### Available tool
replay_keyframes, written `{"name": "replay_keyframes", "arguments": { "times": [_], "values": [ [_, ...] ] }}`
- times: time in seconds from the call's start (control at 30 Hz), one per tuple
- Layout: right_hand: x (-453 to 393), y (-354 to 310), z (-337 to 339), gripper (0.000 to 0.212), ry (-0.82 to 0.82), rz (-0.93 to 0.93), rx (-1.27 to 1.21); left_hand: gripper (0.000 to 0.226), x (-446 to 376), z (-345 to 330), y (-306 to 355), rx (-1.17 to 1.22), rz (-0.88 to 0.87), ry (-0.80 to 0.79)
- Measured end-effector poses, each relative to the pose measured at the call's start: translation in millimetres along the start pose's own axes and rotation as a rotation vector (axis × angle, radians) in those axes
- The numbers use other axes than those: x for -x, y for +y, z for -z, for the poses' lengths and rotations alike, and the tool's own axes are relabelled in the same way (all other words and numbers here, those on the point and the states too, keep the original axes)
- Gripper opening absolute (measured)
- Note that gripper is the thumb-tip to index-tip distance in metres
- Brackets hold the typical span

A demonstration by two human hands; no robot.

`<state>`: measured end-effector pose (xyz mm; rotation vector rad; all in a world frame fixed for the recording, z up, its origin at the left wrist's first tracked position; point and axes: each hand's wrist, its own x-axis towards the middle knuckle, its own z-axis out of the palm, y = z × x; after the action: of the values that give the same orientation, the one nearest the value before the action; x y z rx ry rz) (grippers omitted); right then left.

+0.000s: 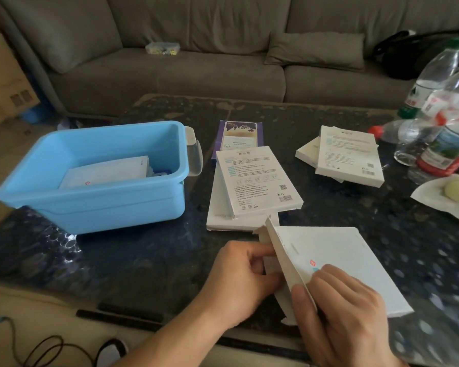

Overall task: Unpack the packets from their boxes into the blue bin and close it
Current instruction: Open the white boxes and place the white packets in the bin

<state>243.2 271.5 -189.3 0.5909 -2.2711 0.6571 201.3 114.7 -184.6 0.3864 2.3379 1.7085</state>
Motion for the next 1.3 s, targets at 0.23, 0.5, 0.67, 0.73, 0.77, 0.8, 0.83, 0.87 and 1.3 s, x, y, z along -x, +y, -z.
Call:
{"name": "replay_keyframes", "arguments": {
  "times": [0.23,0.5,0.67,0.73,0.77,0.8,0.83,0.87,1.3],
  "values": [
    [2,1,0,0.044,-0.019,0.002,-0.004,0.029,7,7,-3,-0.64,-0.378,-0.074],
    [1,1,8,0.045,-0.016,-0.017,-0.038,0.033,15,37,-9,-0.722,-0.664,-0.18],
    [3,1,10,0.044,-0.031,-0.007,-0.032,0.036,29,67,-27,-0.539,-0.655,-0.016],
    [4,1,8,0.043,-0.047,-0.013,-0.014,0.032,42,79,-32,-0.311,-0.534,0.074],
    [5,1,7,0.043,-0.061,-0.011,0.005,0.033,46,83,-34,-0.152,-0.427,0.101],
    [6,0,5,0.042,-0.079,-0.007,0.026,0.036,50,86,-32,0.035,-0.3,0.117],
    [7,-2,3,0.042,-0.1,-0.004,0.053,0.036,52,88,-31,0.177,-0.178,0.163],
    [8,-3,1,0.041,-0.123,-0.001,0.086,0.031,53,89,-28,0.264,-0.083,0.232],
    [-59,-63,13,0.036,-0.206,-0.541,-0.29,0.03,75,163,25,0.433,-0.055,0.339]
  ]
}}
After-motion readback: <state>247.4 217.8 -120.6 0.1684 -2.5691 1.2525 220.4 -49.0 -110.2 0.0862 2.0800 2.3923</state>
